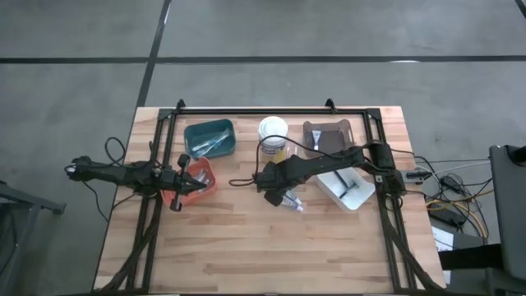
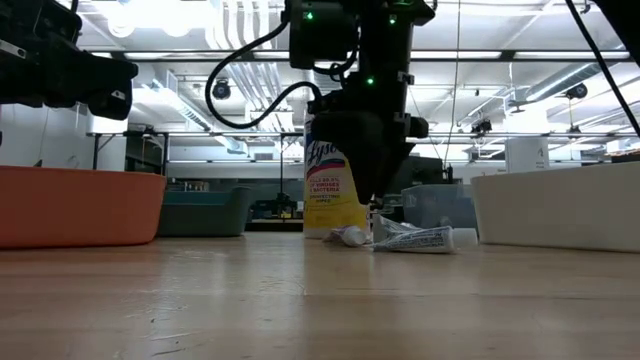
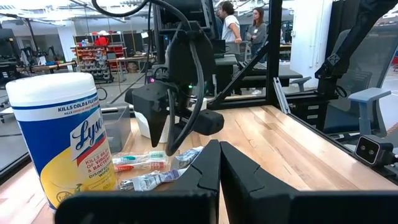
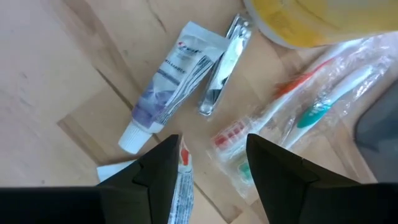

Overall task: Pick & Place Travel size toiletries
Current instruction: Put the bottom right toothpaste into the black bin

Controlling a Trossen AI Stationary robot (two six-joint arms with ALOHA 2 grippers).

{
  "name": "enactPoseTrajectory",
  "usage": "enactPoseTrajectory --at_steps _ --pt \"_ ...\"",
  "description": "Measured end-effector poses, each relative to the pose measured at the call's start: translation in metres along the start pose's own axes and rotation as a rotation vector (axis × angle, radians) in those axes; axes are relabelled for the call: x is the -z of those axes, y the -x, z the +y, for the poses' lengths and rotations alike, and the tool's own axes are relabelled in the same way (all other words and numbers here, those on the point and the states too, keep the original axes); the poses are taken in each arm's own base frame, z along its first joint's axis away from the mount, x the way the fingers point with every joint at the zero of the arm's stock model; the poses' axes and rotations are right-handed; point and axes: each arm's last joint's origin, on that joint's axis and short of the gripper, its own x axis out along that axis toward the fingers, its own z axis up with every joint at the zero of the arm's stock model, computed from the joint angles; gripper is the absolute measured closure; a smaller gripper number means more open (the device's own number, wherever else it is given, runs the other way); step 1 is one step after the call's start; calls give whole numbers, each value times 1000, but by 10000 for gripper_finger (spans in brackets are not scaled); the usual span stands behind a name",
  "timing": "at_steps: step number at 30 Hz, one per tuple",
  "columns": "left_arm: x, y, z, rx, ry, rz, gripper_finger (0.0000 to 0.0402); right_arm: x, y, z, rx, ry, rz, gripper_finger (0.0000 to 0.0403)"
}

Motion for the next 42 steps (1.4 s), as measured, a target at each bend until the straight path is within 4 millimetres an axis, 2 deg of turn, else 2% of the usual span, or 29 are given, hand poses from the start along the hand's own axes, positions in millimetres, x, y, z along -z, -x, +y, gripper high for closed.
enactPoseTrajectory --at_steps 7,13,23,27,36,42 --pt "0 0 0 0 0 0 394 8 -10 2 -30 10 60 213" --pt "0 0 0 0 0 0 394 15 -30 9 -29 0 116 213" --pt "0 0 0 0 0 0 394 15 -40 16 -67 39 127 216" --pt "0 0 0 0 0 0 394 15 -40 16 -69 49 129 240" --pt "0 0 0 0 0 0 394 15 -41 16 -62 86 128 321" --pt "0 0 0 0 0 1 394 13 -39 15 -65 117 121 349"
